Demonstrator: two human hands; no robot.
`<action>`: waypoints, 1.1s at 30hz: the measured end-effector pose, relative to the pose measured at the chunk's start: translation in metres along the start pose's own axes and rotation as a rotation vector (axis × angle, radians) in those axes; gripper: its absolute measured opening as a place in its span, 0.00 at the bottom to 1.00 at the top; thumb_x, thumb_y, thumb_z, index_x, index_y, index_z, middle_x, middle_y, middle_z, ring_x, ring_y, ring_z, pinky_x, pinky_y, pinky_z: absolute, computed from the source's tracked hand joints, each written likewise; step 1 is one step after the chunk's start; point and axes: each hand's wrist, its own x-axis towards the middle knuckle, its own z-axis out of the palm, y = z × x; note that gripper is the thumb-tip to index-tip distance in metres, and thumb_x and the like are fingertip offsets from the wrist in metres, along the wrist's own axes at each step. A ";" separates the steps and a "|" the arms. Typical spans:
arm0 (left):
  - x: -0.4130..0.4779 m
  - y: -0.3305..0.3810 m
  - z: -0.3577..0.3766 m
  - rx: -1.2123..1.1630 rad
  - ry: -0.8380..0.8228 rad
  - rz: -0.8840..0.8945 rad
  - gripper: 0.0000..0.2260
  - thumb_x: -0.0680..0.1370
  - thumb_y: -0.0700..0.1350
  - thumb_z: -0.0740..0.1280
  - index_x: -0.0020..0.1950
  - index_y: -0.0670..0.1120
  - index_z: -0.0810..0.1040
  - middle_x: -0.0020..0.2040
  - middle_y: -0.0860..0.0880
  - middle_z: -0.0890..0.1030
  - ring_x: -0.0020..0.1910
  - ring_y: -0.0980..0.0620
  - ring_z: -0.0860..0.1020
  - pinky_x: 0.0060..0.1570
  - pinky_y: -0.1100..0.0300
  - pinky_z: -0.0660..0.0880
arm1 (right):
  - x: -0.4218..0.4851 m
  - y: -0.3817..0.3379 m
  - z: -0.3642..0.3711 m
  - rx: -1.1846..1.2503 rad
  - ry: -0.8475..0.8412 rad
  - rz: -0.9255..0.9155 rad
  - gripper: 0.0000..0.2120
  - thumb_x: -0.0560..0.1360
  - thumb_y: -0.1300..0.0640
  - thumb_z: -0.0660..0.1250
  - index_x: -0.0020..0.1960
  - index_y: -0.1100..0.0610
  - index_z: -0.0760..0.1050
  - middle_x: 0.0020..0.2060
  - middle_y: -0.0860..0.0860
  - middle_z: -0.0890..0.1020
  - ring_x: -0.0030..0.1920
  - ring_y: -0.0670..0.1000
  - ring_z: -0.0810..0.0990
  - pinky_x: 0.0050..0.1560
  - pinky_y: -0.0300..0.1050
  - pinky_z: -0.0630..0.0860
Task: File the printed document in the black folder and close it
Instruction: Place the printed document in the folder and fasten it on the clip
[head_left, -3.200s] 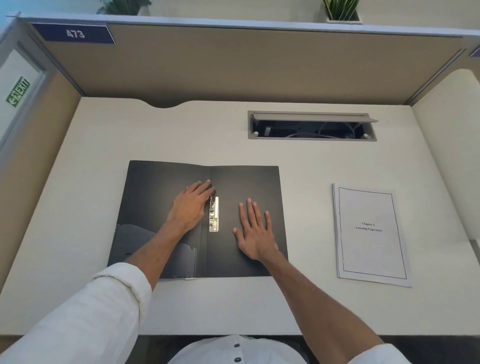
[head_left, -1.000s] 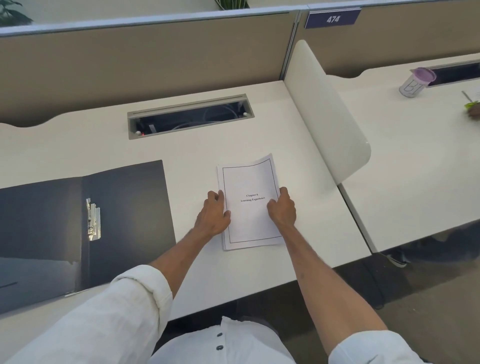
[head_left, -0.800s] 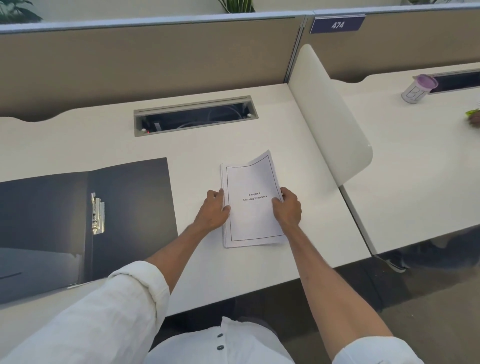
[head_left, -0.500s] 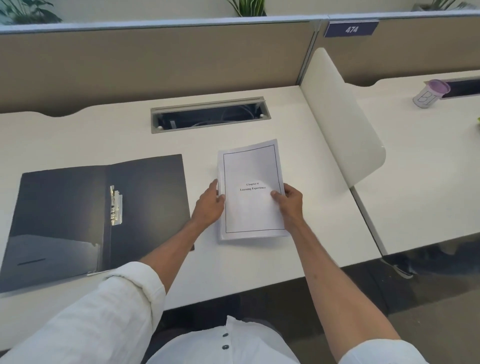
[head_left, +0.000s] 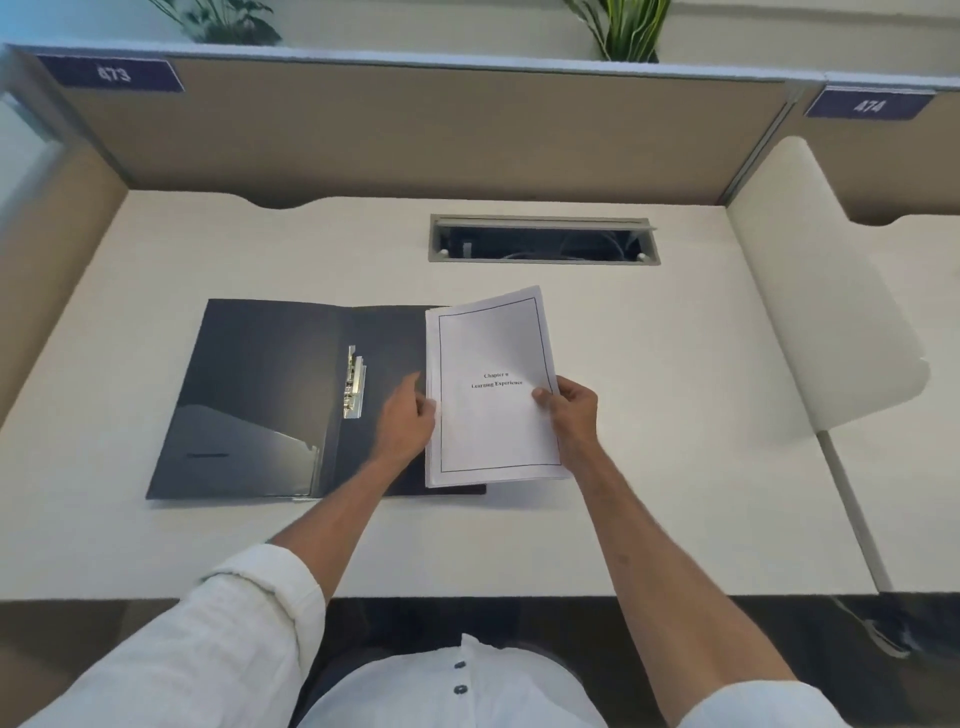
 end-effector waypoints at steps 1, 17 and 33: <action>0.000 -0.009 -0.008 0.007 0.006 -0.016 0.24 0.85 0.42 0.65 0.82 0.43 0.70 0.56 0.48 0.85 0.57 0.46 0.83 0.65 0.45 0.80 | 0.000 0.002 0.011 -0.004 -0.003 0.014 0.08 0.73 0.64 0.72 0.49 0.57 0.88 0.43 0.55 0.88 0.41 0.55 0.83 0.52 0.62 0.85; -0.003 -0.095 -0.098 0.138 -0.006 -0.147 0.15 0.84 0.41 0.61 0.63 0.52 0.86 0.52 0.50 0.90 0.46 0.46 0.86 0.53 0.49 0.85 | 0.013 0.035 0.126 -0.001 0.043 0.168 0.09 0.72 0.65 0.74 0.50 0.56 0.88 0.53 0.60 0.89 0.44 0.57 0.86 0.59 0.65 0.85; 0.001 -0.099 -0.090 0.178 0.025 -0.112 0.12 0.83 0.43 0.63 0.57 0.49 0.86 0.48 0.48 0.89 0.47 0.43 0.85 0.50 0.51 0.82 | 0.009 0.014 0.142 -0.732 0.052 0.010 0.16 0.79 0.50 0.66 0.59 0.62 0.76 0.54 0.56 0.83 0.53 0.62 0.82 0.52 0.52 0.79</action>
